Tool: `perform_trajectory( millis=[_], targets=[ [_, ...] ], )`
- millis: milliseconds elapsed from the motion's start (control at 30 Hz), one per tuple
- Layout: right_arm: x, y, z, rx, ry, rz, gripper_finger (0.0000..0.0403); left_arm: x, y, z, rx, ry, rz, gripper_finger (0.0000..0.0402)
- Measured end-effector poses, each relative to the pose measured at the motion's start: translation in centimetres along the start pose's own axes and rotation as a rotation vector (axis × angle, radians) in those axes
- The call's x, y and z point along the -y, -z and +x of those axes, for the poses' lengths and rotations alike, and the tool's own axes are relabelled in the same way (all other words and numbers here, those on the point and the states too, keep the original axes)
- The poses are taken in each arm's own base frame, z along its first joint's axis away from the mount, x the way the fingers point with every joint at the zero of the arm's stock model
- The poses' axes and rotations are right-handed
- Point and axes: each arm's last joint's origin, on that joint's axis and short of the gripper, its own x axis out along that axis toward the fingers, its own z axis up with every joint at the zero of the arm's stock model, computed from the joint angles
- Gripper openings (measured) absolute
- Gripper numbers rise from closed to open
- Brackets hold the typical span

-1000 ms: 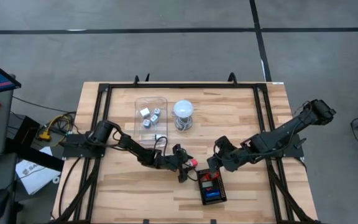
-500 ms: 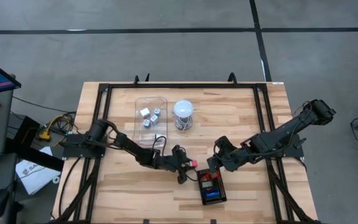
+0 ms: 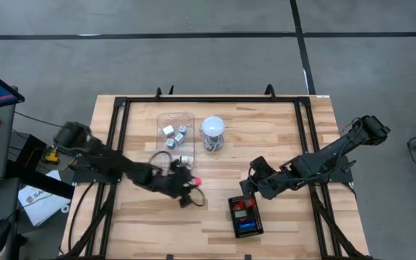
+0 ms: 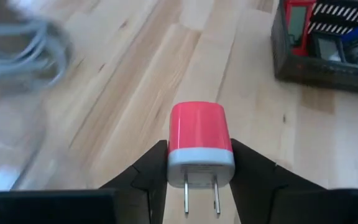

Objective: Pick & Place Office items
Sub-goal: Put the pink charger adapter into the transparent bin

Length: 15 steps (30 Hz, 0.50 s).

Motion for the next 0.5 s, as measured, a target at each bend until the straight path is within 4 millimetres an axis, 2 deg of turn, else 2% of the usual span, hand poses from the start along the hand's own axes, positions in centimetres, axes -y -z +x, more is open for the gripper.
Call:
perform_trajectory(
  millis=[167,300,400,500],
  targets=[
    [-0.1,0.0,0.0,0.01,-0.005,-0.014,0.0,-2.2,2.5,-5.0,0.053,0.012,-0.12,0.0127],
    [-0.1,-0.1,0.0,0.018,-0.01,-0.018,0.0,-4.8,2.5,-8.6,0.232,-0.052,-0.245,0.0127],
    [-0.2,-0.1,0.0,0.037,-0.012,-0.016,0.0,-7.3,2.0,-10.1,0.344,-0.168,-0.318,0.0127],
    [-0.2,-0.2,0.0,0.041,-0.01,-0.016,0.0,-9.8,1.1,-10.3,0.375,-0.263,-0.334,0.0127]
  ],
)
